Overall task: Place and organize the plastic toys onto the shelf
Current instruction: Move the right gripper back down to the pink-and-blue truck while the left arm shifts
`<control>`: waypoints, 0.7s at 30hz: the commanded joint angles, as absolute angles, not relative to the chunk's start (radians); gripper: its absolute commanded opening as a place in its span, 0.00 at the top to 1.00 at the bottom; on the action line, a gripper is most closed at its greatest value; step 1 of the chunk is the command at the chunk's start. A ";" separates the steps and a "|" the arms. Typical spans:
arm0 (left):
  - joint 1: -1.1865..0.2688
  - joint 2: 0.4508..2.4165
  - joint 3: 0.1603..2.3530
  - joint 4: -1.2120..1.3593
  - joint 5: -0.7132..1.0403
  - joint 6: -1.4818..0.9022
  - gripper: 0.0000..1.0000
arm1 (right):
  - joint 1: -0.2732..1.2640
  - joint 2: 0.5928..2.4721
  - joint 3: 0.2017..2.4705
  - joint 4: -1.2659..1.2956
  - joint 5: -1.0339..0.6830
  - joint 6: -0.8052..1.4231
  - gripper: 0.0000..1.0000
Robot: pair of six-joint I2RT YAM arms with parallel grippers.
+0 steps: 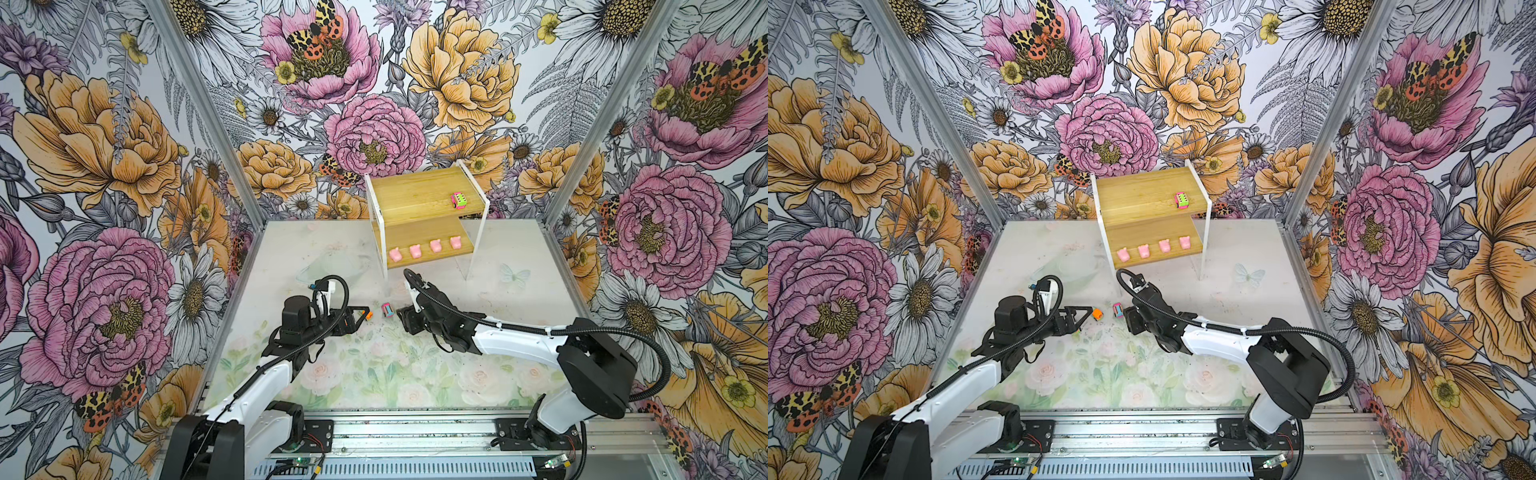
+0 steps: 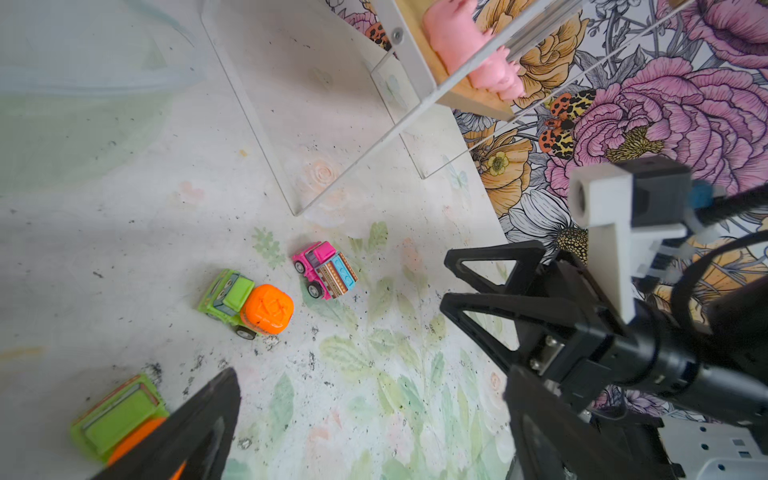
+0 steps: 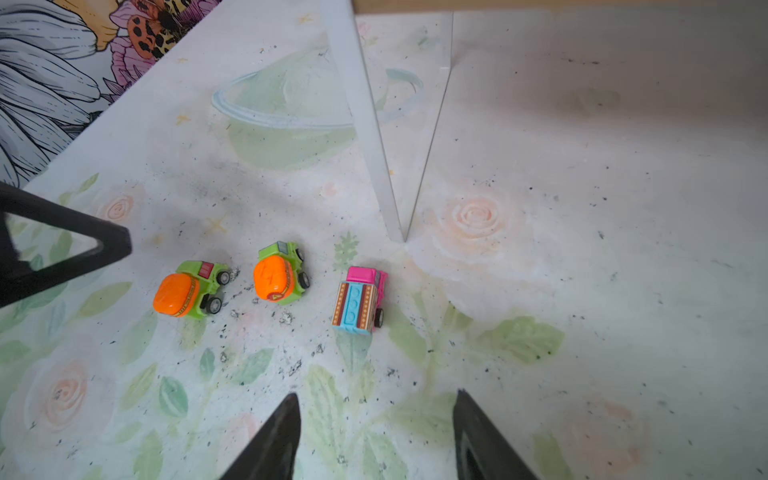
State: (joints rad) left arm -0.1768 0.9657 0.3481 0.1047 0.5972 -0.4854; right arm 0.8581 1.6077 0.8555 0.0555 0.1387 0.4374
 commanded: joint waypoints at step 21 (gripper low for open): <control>-0.248 0.777 0.352 -0.279 0.347 -0.532 0.01 | 0.859 1.885 1.030 0.133 0.080 0.453 0.40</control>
State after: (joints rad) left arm -0.2401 0.7719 0.3481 -0.2497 0.3885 -0.5259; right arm 0.8581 1.8561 0.9970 0.1093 0.0887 0.4416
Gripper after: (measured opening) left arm 0.988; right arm 0.599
